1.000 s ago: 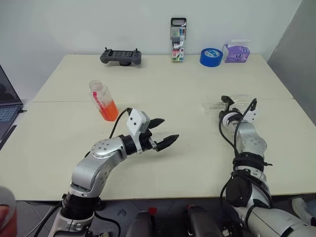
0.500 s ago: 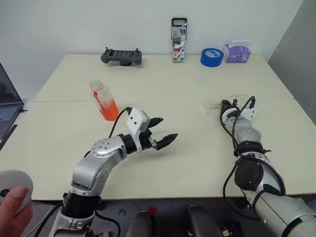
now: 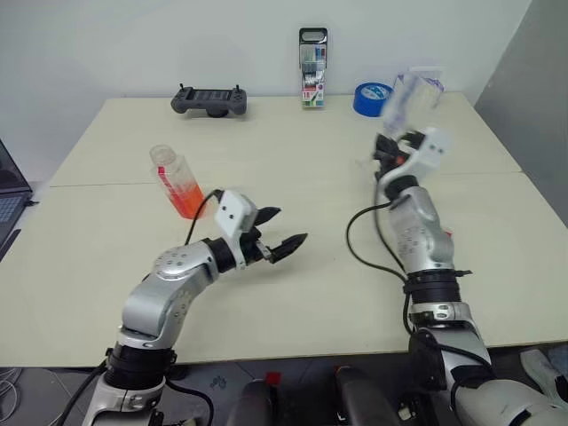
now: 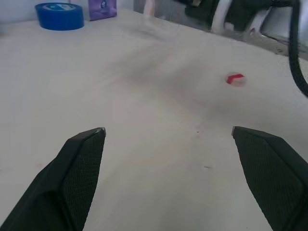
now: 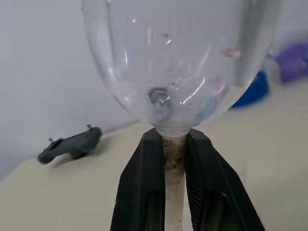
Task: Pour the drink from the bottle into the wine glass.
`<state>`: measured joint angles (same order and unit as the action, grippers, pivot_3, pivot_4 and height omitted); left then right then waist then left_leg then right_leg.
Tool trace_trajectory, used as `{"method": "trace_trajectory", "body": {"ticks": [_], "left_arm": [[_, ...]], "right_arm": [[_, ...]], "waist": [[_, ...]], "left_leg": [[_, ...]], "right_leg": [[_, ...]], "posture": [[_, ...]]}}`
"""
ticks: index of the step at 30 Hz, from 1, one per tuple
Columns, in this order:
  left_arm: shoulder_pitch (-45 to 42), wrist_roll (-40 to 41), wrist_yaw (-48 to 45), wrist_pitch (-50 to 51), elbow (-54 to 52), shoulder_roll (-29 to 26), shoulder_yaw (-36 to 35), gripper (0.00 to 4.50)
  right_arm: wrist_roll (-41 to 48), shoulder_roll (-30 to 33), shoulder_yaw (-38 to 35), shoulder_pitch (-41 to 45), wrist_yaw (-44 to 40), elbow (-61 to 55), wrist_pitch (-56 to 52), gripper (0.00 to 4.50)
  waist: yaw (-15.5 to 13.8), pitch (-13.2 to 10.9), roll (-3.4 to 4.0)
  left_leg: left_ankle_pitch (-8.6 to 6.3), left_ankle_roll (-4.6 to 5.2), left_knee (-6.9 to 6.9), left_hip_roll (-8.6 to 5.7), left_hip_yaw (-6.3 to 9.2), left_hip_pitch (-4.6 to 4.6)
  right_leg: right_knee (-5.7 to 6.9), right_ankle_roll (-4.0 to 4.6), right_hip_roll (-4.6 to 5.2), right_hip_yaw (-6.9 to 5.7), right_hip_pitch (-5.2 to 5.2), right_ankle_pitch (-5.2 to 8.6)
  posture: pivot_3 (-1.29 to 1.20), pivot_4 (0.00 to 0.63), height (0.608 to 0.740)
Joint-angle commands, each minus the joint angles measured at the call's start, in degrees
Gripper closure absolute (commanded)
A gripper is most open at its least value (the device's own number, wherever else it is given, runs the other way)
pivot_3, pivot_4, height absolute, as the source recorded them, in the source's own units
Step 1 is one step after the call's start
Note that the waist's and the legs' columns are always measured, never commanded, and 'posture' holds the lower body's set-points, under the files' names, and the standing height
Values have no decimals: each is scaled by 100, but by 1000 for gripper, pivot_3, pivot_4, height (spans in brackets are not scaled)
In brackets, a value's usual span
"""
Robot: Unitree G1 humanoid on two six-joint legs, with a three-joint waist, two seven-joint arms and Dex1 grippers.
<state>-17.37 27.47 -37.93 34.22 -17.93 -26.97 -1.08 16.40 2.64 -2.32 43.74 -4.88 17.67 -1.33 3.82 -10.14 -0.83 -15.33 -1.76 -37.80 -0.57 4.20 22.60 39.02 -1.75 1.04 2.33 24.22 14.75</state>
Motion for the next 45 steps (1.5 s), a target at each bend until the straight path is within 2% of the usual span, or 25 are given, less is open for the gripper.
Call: {"method": "trace_trajectory", "body": {"ticks": [1, 6, 13, 16, 25, 38, 39, 45], "left_arm": [[275, 313, -65, 200, -378, -302, -488, 0], [410, 892, 88, 661, -665, -513, -1123, 0], [732, 1185, 100, 866, -833, -958, -1703, 0], [792, 1211, 87, 892, -844, -1049, -1668, 0], [667, 1171, 349, 892, -886, -819, -1361, 0], [591, 1069, 380, 796, -697, -815, -1299, 0], [596, 1065, 381, 797, -695, -810, -1296, 0], [574, 911, 483, 735, -616, -734, -1231, 0]], "right_arm": [[-984, -376, 714, -92, -46, 803, 1250, 4230], [-1887, -697, 1155, 103, 259, 2201, 2475, 4230], [-1810, -776, 925, 60, 4, 3059, 2788, 4230], [-1822, -732, 858, -19, -81, 3178, 2872, 4231], [-1880, -784, 816, -232, -261, 3363, 2932, 4231], [-1960, -739, 813, -353, -449, 3595, 2931, 4231], [-1950, -734, 798, -350, -464, 3599, 2919, 3519], [-1978, -699, 776, -316, -496, 3614, 2963, 1558]], "waist": [[-4, 1, -2], [-88, -8, -13], [-115, -9, -18], [-106, -10, -17], [-102, -8, -19], [-84, -6, -21], [-84, -6, -21], [-83, -6, -21]], "left_leg": [[0, 0, 3, 3, 4, -5], [1, -4, 1, 2, 10, -1], [4, -10, -7, -18, 8, 0], [4, -9, -5, -15, 7, -2], [3, -9, -4, -9, 9, -8], [2, -10, -2, -4, 6, -16], [2, -10, -2, -4, 6, -17], [2, -11, -1, -4, 3, -18]], "right_leg": [[-1, 0, -3, 1, -5, 0], [-4, 7, -5, 1, -6, -3], [-9, 8, 3, 0, -12, -3], [-7, 8, 3, 0, -11, -3], [-6, 8, 4, 1, -15, -3], [-5, 9, 3, 1, -19, -4], [-5, 9, 3, 1, -20, -4], [-5, 9, 3, 1, -19, -4]], "posture": [[0, 150, 740], [0, 150, 740], [0, 150, 740], [0, 150, 740], [0, 150, 740], [0, 150, 740], [0, 150, 740], [0, 150, 740]]}}
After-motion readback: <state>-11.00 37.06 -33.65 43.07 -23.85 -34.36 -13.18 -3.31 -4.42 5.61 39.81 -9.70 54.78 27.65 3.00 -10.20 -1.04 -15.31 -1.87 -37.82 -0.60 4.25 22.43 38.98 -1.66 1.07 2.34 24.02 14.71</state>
